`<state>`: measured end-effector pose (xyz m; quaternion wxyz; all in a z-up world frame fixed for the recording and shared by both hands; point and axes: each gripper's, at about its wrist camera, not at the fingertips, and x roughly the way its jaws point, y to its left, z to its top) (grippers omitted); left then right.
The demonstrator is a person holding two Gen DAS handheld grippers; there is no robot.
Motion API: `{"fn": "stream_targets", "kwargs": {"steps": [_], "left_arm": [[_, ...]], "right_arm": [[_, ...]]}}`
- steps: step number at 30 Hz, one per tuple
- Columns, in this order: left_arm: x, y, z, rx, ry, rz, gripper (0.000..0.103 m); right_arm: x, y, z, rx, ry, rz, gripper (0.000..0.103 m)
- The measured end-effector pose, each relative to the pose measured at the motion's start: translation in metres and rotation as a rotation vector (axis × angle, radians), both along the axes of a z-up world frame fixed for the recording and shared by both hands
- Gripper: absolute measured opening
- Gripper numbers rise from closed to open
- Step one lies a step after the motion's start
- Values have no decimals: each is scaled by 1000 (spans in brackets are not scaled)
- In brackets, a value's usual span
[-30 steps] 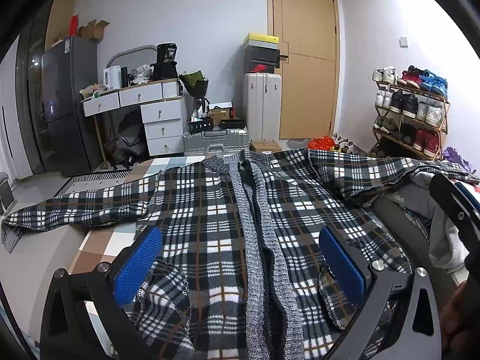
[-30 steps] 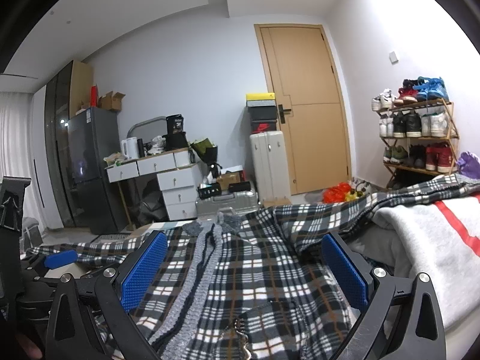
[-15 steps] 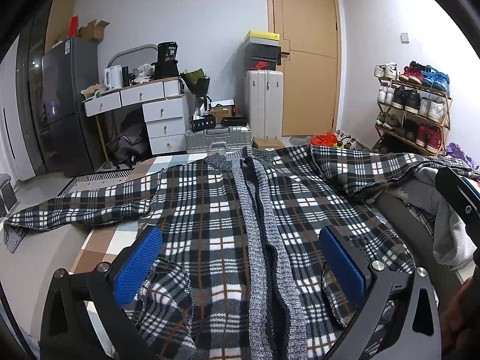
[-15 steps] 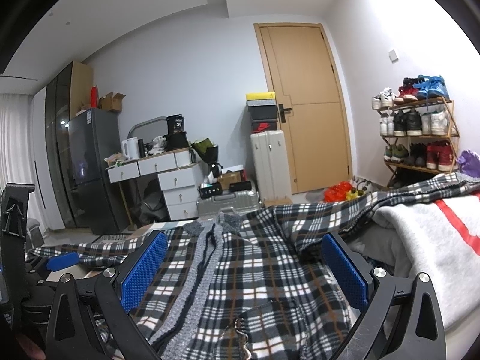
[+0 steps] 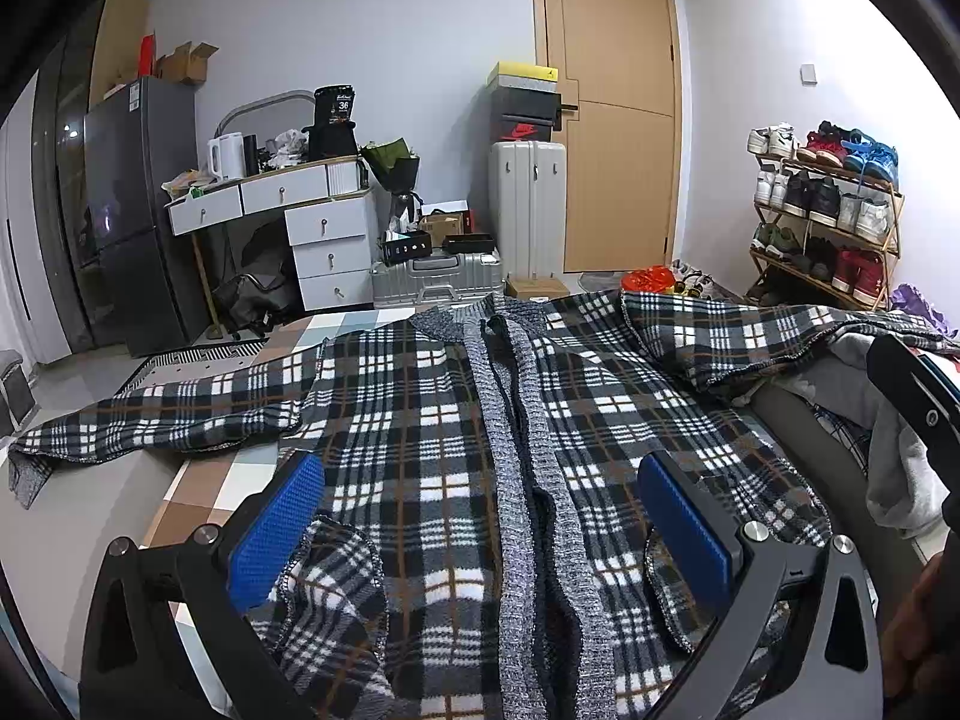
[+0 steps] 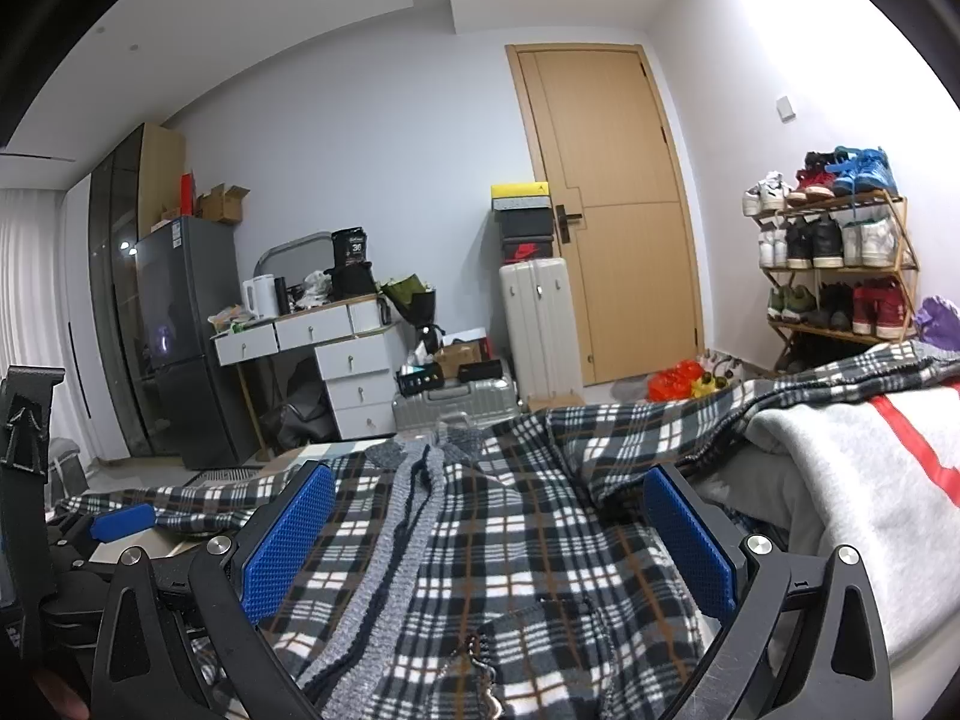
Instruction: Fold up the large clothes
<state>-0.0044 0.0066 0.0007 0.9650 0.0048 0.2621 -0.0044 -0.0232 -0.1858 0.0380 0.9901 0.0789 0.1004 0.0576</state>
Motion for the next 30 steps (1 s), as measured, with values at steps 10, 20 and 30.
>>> {"fn": "stream_targets", "kwargs": {"steps": [10, 20, 30], "left_arm": [[1, 2, -1, 10, 3, 3, 102], [-1, 0, -1, 23, 6, 1, 102], [2, 2, -3, 26, 27, -2, 102]], "right_arm": [[1, 0, -2, 1, 1, -3, 103], [2, -3, -6, 2, 4, -16, 103], [10, -18, -1, 47, 34, 13, 103]]}}
